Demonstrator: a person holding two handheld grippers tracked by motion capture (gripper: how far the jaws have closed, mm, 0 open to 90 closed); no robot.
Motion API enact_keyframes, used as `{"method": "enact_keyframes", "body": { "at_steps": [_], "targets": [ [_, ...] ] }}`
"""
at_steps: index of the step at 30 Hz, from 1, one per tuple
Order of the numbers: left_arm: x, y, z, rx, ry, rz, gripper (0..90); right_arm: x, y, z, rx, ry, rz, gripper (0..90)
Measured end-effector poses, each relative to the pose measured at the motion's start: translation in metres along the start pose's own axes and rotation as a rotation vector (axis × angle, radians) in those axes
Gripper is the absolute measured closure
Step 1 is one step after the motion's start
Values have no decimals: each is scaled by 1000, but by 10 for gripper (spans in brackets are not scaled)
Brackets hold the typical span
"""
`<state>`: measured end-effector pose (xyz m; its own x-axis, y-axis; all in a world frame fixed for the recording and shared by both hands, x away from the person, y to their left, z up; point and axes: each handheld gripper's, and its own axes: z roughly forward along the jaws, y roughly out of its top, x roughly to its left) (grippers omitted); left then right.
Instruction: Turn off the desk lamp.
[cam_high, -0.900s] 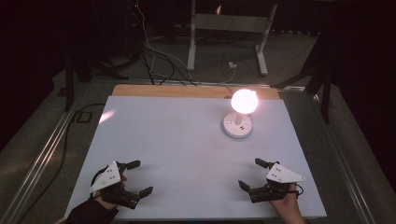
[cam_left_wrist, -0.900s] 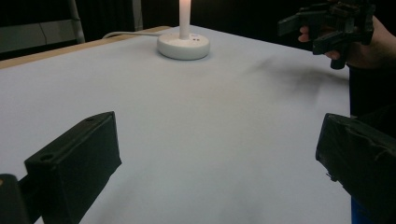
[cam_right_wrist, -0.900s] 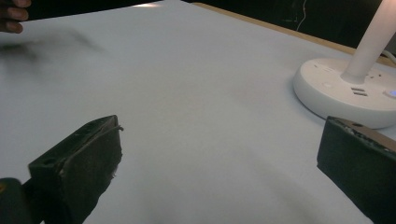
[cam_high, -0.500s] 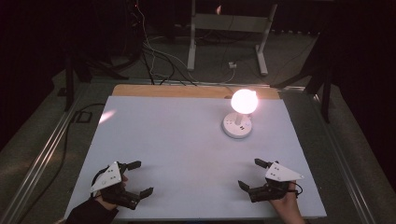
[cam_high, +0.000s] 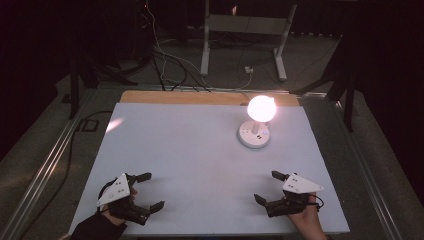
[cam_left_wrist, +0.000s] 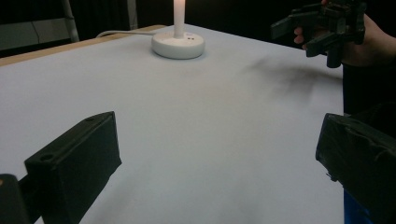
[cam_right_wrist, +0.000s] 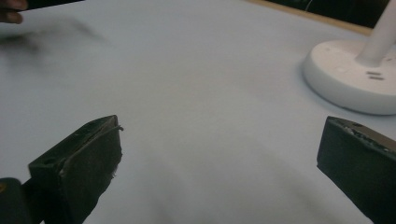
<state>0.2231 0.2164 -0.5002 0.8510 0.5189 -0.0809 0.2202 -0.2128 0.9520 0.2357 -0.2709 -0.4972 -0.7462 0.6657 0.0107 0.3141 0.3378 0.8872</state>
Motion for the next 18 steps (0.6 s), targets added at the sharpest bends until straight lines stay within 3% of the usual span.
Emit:
{"method": "enact_keyframes", "body": {
  "at_steps": [7,18],
  "targets": [
    [-1,0,0,-2,-3,2,5,4,7,-4,-5,30,27,0],
    [0,0,-1,-8,-4,-3,5,13,23,-6,6,70,19,0]
  ]
}}
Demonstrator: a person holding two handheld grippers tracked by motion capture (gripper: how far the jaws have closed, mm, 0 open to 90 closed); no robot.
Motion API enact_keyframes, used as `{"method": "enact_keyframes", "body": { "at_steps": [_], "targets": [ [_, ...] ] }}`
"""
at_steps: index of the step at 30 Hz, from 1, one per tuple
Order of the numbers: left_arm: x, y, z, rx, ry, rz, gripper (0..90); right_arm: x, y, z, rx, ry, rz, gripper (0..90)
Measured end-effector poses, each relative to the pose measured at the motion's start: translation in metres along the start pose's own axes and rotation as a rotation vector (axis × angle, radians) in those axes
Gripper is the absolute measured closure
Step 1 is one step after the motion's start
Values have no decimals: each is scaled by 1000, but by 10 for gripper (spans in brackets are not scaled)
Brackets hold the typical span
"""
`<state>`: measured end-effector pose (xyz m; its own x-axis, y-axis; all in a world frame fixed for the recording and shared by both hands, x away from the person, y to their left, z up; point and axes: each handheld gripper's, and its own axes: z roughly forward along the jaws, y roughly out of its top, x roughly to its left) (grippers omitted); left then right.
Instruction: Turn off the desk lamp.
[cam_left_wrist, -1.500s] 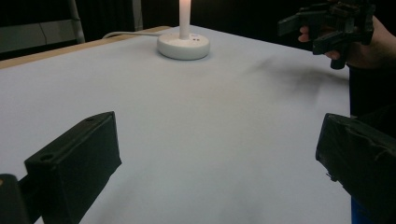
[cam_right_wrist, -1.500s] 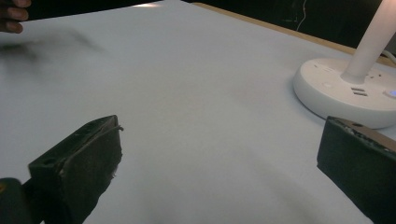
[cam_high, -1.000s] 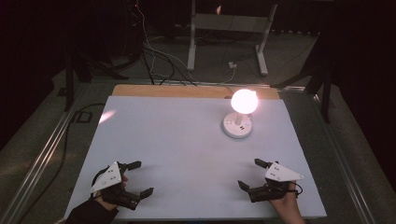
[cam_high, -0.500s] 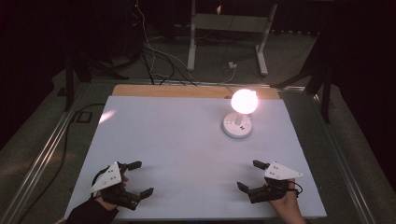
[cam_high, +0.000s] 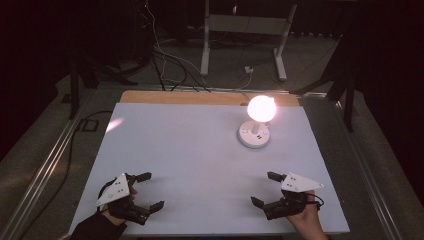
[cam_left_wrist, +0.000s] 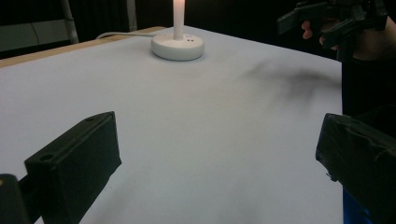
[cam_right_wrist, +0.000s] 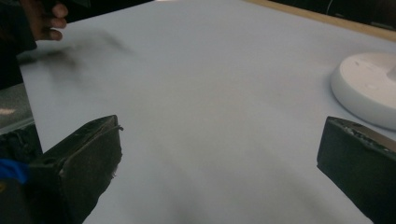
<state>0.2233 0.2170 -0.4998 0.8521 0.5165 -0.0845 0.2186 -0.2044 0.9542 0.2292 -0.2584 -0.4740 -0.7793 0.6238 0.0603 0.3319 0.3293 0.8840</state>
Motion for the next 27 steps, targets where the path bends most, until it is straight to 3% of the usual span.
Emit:
{"method": "enact_keyframes", "body": {
  "at_steps": [5,12,27],
  "targets": [
    [0,0,0,0,1,1,5,-1,13,-2,-25,13,14,0],
    [0,0,0,-2,0,-1,5,-5,30,-3,-32,-5,-19,0],
    [0,0,-1,-7,0,-5,4,-14,54,3,-37,-2,-25,0]
  ]
}}
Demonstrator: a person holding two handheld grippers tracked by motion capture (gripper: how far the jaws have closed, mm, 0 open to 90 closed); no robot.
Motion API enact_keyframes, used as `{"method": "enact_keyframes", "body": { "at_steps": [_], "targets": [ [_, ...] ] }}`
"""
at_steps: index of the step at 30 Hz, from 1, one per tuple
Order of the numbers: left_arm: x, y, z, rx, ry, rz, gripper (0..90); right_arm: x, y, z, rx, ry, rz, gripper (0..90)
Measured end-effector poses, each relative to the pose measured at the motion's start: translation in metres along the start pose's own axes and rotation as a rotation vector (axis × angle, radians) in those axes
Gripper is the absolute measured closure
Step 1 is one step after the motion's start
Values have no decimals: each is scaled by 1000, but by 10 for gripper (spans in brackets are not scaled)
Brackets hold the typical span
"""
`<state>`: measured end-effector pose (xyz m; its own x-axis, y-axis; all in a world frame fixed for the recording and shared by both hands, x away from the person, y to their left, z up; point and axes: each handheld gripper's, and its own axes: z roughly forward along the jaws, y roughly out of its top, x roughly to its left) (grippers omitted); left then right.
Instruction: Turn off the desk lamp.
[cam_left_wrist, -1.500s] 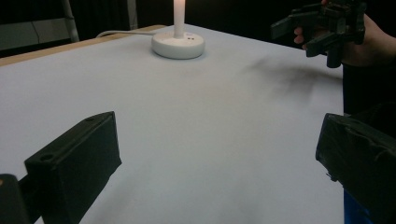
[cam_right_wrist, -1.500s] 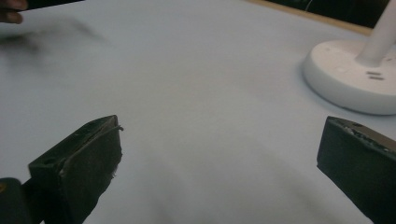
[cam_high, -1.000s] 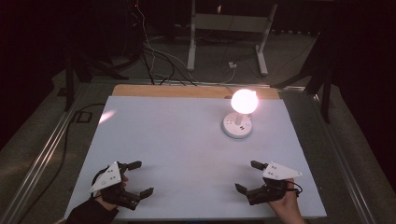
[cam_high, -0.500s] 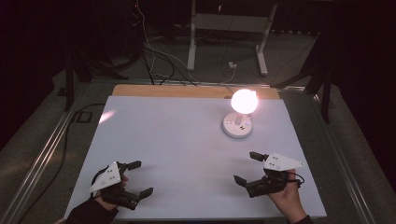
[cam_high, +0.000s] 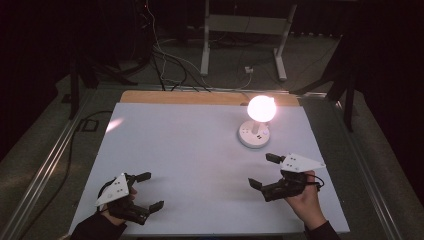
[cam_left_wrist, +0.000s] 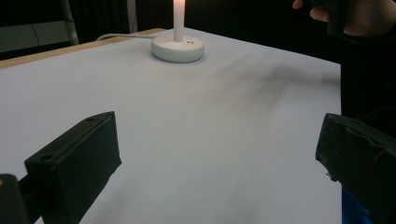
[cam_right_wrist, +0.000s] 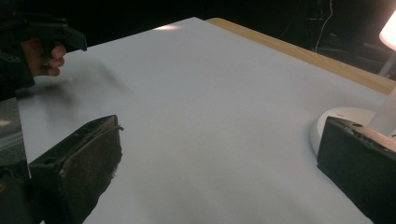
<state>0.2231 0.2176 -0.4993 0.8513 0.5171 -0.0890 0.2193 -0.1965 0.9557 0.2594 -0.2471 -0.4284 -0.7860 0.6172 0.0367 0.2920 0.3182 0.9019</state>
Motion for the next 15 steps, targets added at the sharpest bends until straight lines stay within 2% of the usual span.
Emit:
{"method": "enact_keyframes", "body": {
  "at_steps": [15],
  "targets": [
    [0,0,-1,-5,-2,-4,5,-18,13,17,-10,-27,22,0]
  ]
}}
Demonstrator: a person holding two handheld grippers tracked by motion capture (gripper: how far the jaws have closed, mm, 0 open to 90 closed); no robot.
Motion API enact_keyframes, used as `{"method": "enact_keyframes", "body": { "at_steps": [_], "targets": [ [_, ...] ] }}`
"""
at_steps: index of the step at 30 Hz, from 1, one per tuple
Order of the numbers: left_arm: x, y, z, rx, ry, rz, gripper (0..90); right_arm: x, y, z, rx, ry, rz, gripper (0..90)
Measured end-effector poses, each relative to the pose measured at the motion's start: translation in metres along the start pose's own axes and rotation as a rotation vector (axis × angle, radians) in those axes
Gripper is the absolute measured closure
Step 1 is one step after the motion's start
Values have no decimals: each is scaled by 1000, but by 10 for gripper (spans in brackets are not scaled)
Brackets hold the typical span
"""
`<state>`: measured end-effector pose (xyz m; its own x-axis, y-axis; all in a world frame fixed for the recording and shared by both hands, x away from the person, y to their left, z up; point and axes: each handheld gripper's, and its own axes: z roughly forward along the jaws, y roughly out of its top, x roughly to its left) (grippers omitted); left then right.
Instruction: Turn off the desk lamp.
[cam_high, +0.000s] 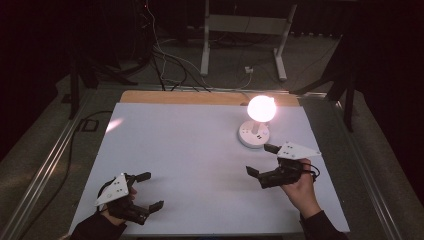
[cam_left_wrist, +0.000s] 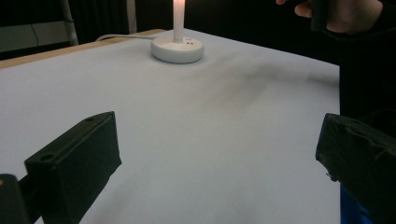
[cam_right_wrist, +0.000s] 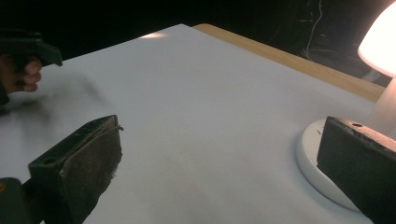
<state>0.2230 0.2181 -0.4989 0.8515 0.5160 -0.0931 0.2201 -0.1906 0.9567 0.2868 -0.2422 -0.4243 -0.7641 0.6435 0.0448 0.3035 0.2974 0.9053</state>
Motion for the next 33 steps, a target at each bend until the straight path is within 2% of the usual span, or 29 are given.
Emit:
{"method": "enact_keyframes", "body": {
  "at_steps": [8,15,16,18,22,25,27,29,33],
  "targets": [
    [0,0,0,-1,0,2,4,-14,7,12,-20,-27,28,0],
    [0,0,0,-3,-2,0,4,-25,8,22,-17,-44,60,0],
    [0,0,0,-2,-2,1,5,-29,8,26,-6,-51,85,0],
    [0,0,0,-2,-3,1,4,-33,7,30,-8,-57,102,0],
    [0,0,0,-3,-5,0,4,-38,6,38,-8,-103,137,0],
    [0,0,0,-4,-5,-1,5,-41,5,43,4,-128,137,0],
    [0,0,0,-3,-5,0,5,-44,2,49,21,-161,136,0],
    [0,0,0,-3,-6,-1,5,-47,1,53,31,-159,154,0],
    [0,0,0,-4,-7,-2,5,-50,-1,61,68,-208,160,0]
  ]
}}
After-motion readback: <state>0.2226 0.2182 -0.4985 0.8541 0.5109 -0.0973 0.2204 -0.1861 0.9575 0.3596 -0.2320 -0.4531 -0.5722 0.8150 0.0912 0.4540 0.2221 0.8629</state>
